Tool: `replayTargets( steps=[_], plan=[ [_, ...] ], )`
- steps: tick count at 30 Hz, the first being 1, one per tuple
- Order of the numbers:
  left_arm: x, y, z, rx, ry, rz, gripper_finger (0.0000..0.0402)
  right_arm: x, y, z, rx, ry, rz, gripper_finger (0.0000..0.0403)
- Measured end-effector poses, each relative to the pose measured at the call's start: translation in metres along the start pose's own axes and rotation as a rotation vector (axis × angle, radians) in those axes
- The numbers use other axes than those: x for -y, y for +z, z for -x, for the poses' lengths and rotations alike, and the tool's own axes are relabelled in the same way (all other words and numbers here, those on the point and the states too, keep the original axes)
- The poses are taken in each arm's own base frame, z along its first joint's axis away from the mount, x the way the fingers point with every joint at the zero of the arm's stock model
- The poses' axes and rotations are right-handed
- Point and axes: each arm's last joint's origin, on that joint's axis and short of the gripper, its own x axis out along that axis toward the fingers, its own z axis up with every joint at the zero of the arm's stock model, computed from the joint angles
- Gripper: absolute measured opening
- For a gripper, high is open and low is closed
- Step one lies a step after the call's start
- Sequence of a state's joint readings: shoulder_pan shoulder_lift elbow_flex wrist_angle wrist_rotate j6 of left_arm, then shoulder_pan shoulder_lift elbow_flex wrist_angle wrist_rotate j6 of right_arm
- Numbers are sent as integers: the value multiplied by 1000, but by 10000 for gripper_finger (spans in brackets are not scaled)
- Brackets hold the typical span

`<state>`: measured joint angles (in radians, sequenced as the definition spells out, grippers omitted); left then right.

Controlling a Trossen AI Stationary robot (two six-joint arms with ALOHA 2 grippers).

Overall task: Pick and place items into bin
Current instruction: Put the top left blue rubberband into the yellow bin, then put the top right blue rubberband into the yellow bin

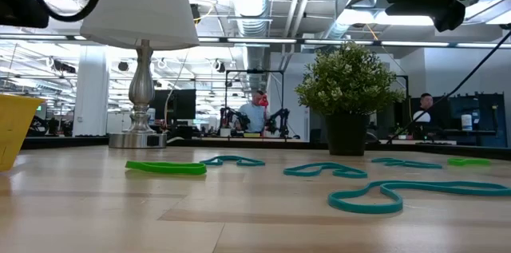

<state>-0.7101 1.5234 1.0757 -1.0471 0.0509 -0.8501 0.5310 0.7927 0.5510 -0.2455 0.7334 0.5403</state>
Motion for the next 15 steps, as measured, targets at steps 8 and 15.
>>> replayTargets(
  steps=[8,15],
  plan=[
    [-14,-20,47,-68,388,-4,110,7,6,-6,30,-53,-26,118],
    [-9,-45,88,332,347,-93,110,14,10,-24,50,-127,-82,118]
  ],
)
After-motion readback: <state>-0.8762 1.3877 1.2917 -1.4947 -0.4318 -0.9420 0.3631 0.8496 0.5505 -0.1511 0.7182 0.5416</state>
